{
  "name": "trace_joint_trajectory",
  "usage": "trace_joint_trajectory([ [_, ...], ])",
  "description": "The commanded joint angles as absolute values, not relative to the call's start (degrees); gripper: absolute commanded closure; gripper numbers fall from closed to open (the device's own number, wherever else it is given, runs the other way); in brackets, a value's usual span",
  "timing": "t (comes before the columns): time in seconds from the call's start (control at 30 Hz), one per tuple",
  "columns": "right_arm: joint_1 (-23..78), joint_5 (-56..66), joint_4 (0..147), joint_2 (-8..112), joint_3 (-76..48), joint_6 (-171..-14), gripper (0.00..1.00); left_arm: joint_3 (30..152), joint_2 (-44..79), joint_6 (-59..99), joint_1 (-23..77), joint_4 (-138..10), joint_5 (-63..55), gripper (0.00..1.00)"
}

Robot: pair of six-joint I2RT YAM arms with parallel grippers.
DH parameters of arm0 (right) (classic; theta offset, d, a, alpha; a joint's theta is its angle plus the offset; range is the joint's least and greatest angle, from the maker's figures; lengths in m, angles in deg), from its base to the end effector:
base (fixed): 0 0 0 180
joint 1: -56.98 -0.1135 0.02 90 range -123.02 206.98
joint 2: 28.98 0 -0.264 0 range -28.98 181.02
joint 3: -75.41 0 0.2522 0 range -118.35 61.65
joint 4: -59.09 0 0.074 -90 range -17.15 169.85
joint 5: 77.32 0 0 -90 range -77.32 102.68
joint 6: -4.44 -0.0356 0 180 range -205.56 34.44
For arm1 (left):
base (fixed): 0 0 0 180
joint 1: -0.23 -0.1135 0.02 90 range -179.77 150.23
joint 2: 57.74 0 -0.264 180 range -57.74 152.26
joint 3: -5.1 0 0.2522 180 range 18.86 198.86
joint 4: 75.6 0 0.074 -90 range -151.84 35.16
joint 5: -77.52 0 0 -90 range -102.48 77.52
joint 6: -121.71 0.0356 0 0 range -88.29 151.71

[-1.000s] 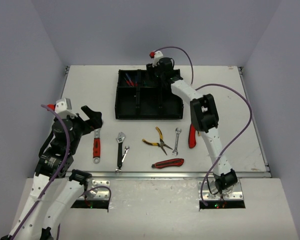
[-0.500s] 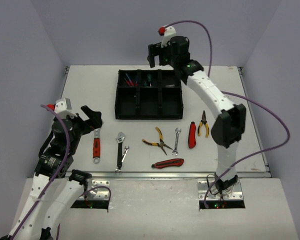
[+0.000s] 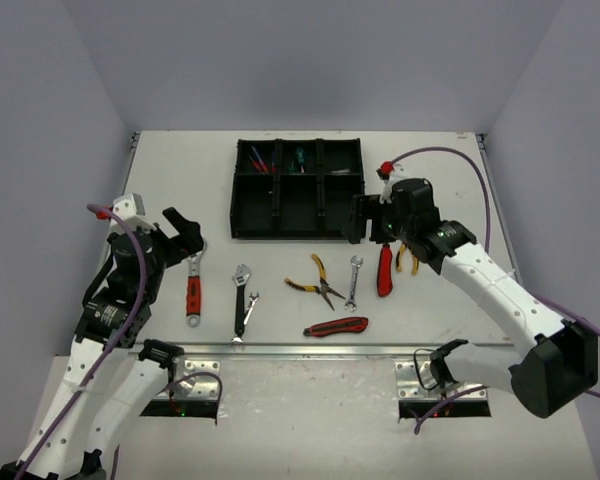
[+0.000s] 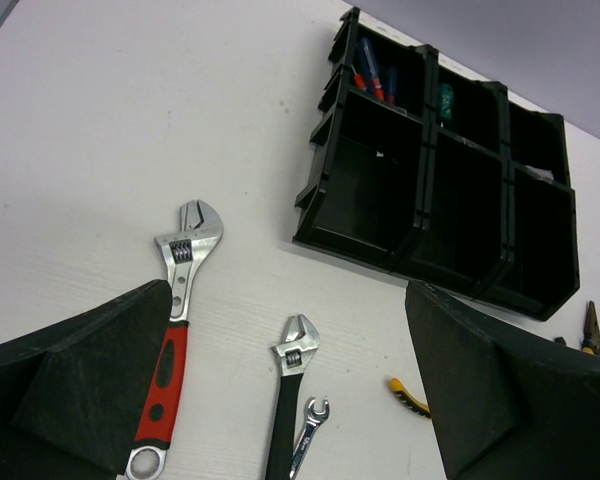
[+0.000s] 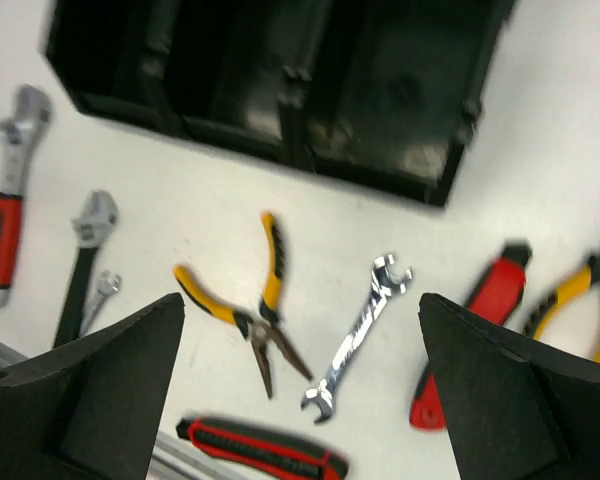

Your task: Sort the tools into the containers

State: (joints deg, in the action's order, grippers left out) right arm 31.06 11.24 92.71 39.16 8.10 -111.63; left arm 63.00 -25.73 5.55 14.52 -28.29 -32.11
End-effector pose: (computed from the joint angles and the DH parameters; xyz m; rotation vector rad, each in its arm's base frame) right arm 0.2373 0.1163 0.2929 -0.0118 2.2237 0.5384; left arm 0.1223 -0.0188 0.3243 -0.4219 1.8776 -0.1403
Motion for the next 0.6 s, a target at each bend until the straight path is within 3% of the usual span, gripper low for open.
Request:
trace_joint_trajectory([
  [0.0,31.14,18.23,94.86,34.63,14.76,-120.94,0.01,64.07,-25.12,4.22,14.38,-28.53,-34.43,0.0],
  [0.17,31.21,19.38,94.53,31.87,18.3,-125.89,0.01,64.13,-23.06,4.13,14.38,-28.44,-34.45,0.0],
  [0.37,31.23,8.08,93.1,29.41,18.42,-122.72,0.01,64.42,-21.32,4.11,14.38,-28.09,-34.04,0.0],
  [0.57,31.14,18.46,100.01,33.28,16.59,-125.3,0.01,64.01,-22.11,4.46,14.38,-28.79,-32.67,0.0],
])
